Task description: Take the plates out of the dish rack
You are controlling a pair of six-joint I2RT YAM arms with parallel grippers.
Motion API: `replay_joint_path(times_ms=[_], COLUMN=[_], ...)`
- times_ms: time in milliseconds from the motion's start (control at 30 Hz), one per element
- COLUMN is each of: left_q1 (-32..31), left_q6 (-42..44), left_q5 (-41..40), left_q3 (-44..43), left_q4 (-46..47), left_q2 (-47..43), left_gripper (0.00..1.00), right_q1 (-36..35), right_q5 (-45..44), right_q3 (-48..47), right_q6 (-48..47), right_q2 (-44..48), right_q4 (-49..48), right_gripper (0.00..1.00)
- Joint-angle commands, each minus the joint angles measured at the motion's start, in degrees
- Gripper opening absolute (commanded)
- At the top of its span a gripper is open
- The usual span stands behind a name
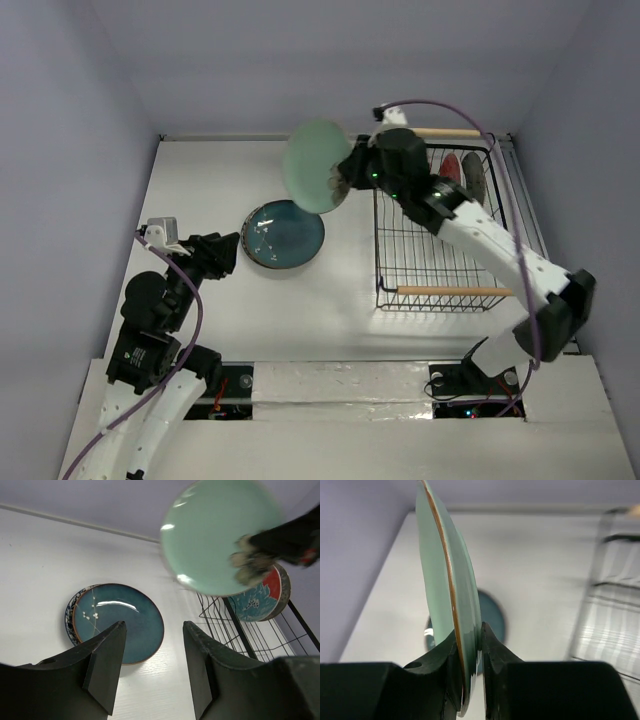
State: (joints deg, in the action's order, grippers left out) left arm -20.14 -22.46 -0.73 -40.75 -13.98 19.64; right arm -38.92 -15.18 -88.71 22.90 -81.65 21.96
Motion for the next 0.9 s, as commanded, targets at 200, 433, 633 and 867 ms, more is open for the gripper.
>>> replay_joint_path(times_ms=[200, 433, 633, 867], left_q1=[0.1, 0.1, 0.1, 0.1], left_q6=[-0.2, -0.1, -0.1, -0.1], left_q5=[-0.7, -0.3, -0.1, -0.1], left_q3=[0.4, 0.4, 0.5, 0.5], left_q4=[2.3, 2.4, 2.6, 2.6], left_q2=[-0.1, 0.0, 0.1, 0.3], left_gripper=[0.41, 0.41, 0.43, 0.44], right_q1=[-2.7, -2.7, -2.7, -2.7], right_q5=[19.0, 19.8, 20.6, 21.9], right_q3=[2.3, 5.6, 9.8, 11.5], right_q6=[19.9, 24.2, 26.2, 27.0], right_q2=[-15.2, -20.6, -23.3, -25.8], right_q4=[-28.1, -31.7, -33.7, -34.8], right_gripper=[0.00, 0.00, 0.00, 0.00])
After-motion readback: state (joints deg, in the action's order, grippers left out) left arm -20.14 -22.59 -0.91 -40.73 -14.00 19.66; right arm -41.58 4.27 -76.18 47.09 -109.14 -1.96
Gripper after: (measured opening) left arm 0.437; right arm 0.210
